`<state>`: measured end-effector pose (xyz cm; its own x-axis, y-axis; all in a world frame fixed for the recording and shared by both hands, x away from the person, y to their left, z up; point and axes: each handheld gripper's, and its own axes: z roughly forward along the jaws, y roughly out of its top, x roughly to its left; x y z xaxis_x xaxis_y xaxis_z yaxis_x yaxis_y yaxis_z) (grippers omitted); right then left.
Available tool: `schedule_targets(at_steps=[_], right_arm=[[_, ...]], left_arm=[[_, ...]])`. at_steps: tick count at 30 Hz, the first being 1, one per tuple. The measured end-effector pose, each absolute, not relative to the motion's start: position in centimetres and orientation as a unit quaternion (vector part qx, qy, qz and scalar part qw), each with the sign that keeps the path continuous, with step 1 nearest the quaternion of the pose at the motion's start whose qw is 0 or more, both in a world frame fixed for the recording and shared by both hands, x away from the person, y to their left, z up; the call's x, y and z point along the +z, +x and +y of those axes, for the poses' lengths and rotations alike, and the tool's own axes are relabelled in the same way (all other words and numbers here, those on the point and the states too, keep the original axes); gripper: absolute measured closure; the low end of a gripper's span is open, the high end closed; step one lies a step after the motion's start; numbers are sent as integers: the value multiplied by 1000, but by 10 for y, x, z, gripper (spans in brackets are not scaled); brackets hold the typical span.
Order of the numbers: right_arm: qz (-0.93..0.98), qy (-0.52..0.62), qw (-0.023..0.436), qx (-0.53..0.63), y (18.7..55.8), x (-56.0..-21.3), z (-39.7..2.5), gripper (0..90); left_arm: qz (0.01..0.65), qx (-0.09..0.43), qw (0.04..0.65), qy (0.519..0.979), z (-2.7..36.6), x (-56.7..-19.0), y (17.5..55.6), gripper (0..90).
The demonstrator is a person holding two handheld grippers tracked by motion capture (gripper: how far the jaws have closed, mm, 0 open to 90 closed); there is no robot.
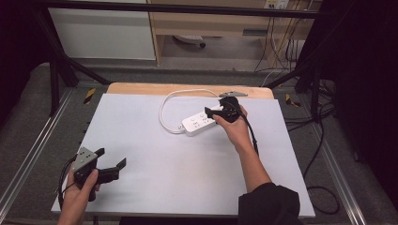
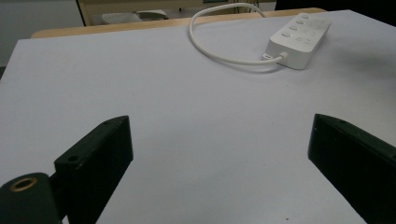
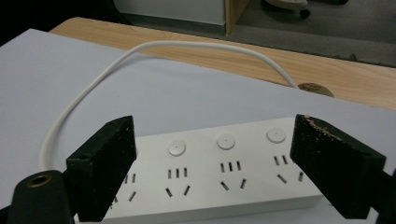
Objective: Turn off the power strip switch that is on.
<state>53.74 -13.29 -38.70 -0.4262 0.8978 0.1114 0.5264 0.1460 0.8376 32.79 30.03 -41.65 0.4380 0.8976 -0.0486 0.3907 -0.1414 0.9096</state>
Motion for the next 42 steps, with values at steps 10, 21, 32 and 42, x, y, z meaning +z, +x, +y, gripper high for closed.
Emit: schedule_targets(at_steps=[10, 21, 32, 42], right_arm=[[725, 492, 226, 425, 531, -378, -139, 99], [720, 491, 221, 439, 522, -365, -154, 76], [716, 479, 221, 458, 507, -353, -174, 37], [711, 475, 221, 468, 491, -349, -188, 40]], left_arm=[[457, 271, 469, 705, 301, -416, 327, 64], [457, 272, 469, 705, 302, -416, 327, 64], [458, 272, 469, 705, 302, -416, 327, 64], [459, 271, 469, 705, 302, -416, 326, 63]])
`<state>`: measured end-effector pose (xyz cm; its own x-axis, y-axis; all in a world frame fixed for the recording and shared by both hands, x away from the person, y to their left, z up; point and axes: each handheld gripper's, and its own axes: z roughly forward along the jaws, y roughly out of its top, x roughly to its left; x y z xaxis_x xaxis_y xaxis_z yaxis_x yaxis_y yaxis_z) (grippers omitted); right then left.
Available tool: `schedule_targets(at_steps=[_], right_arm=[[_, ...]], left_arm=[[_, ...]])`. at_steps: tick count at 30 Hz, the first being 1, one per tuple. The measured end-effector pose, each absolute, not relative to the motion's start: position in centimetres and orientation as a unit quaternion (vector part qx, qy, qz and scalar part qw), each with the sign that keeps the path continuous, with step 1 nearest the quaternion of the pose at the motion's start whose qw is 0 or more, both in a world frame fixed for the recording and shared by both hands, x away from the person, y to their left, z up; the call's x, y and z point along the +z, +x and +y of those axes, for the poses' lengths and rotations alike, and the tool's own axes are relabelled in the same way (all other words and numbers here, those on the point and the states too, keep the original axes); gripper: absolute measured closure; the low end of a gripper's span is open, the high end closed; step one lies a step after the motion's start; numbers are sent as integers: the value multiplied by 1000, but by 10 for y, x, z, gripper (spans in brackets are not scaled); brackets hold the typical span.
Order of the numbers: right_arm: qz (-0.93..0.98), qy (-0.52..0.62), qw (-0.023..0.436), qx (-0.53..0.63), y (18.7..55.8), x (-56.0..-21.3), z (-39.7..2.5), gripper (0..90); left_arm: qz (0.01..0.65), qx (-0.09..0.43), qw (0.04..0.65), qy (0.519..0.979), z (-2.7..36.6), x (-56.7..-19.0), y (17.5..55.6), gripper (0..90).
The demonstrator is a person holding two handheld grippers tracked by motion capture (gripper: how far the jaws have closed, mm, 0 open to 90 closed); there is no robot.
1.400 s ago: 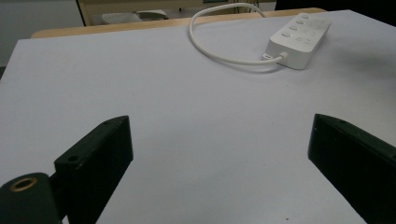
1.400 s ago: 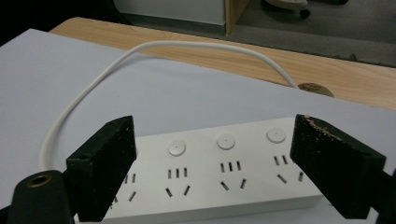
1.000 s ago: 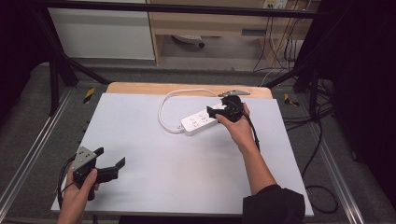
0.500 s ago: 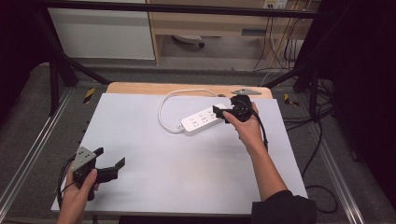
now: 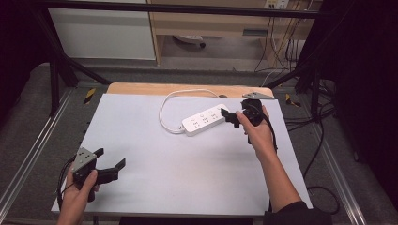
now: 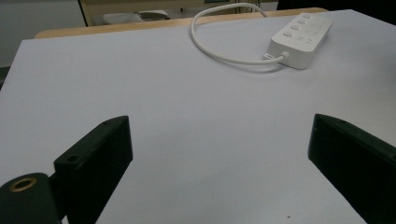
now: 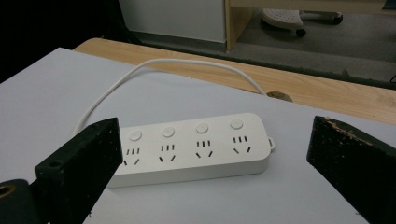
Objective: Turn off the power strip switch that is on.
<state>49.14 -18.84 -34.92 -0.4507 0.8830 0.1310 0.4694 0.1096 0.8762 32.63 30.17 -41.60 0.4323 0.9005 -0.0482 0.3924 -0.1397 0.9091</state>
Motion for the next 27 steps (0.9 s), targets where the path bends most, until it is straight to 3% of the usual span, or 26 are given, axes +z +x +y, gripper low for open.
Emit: schedule_targets(at_steps=[27], right_arm=[[689, 465, 233, 505, 447, -343, -233, 58]], left_arm=[[460, 272, 468, 703, 303, -416, 326, 61]])
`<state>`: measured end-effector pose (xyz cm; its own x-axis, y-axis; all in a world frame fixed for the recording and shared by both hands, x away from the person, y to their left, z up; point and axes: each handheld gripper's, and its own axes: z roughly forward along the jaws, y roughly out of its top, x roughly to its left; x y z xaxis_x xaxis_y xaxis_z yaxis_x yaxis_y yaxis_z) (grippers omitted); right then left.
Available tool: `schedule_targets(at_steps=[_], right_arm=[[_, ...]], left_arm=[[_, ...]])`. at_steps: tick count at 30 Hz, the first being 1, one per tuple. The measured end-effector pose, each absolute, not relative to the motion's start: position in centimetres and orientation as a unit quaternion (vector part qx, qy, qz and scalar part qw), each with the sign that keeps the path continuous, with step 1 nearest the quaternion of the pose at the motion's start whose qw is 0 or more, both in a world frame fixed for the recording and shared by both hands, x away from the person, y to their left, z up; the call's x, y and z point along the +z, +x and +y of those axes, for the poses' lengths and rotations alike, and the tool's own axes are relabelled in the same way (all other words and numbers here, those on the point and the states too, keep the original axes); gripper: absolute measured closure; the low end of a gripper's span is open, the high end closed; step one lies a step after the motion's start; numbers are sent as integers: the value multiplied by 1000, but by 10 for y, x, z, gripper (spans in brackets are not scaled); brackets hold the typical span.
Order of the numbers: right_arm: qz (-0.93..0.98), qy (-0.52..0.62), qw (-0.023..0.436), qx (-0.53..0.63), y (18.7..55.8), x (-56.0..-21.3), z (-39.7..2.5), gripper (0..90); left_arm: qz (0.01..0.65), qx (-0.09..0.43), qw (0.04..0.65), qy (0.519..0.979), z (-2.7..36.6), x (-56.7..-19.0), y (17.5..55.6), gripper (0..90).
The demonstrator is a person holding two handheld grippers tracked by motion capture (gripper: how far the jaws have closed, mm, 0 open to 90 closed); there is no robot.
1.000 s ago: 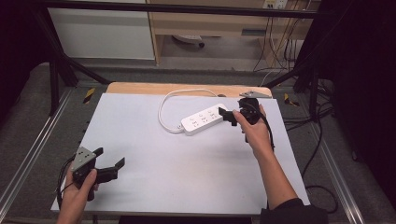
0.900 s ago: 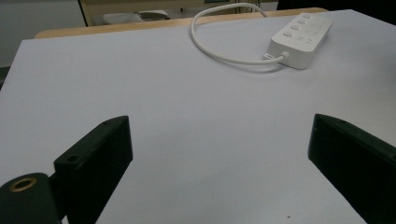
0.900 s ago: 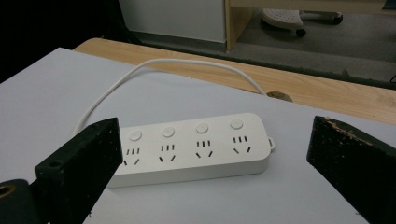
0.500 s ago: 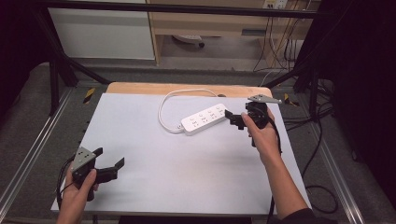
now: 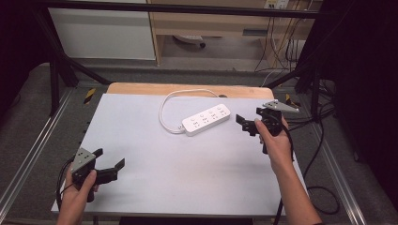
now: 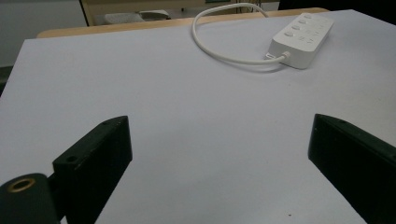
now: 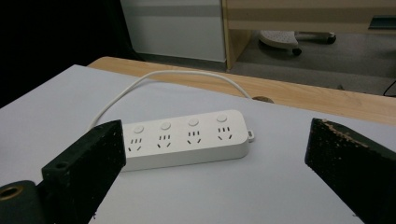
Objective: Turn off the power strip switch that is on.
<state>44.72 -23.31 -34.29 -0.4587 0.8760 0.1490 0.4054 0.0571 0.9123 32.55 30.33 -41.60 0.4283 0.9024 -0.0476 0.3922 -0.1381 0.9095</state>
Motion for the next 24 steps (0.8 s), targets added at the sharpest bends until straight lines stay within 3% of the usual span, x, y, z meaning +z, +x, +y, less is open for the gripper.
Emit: schedule_targets(at_steps=[24], right_arm=[[676, 465, 245, 517, 395, -349, -273, 42]], left_arm=[[461, 272, 465, 705, 303, -416, 325, 61]])
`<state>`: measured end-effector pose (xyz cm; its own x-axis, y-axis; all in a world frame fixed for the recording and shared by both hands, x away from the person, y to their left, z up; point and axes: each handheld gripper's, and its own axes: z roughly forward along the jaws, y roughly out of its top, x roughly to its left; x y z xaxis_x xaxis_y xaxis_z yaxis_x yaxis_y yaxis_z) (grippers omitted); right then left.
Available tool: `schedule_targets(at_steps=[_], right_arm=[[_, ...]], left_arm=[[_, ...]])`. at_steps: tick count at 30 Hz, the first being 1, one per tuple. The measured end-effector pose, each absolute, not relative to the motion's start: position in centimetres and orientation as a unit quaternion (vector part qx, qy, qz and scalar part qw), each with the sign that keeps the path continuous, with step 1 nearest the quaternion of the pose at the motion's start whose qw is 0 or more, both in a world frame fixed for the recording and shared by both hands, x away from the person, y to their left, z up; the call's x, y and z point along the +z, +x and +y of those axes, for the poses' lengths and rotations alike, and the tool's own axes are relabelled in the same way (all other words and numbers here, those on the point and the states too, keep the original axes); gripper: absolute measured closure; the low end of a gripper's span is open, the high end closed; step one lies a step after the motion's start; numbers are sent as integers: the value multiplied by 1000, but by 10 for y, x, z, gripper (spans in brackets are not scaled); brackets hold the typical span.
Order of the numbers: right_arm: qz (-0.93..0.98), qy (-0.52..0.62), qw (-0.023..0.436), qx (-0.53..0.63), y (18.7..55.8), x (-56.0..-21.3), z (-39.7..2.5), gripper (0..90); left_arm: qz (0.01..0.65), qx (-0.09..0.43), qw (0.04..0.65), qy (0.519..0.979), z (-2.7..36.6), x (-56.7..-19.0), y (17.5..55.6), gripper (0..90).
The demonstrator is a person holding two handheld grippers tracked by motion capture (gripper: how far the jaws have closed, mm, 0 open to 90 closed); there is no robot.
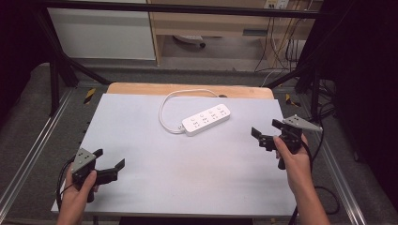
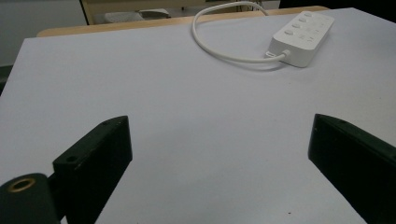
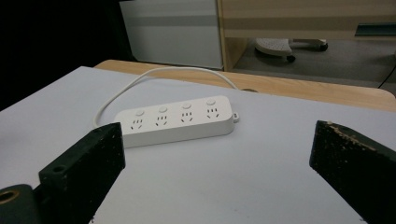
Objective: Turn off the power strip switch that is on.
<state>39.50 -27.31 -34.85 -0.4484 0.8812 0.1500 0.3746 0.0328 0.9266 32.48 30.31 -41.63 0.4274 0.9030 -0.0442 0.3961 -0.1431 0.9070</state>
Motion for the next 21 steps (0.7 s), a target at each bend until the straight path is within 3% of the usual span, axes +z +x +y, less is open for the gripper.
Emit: schedule_targets(at_steps=[21], right_arm=[[669, 463, 261, 520, 353, -374, -286, 43]], left_arm=[[460, 273, 465, 705, 304, -416, 324, 61]])
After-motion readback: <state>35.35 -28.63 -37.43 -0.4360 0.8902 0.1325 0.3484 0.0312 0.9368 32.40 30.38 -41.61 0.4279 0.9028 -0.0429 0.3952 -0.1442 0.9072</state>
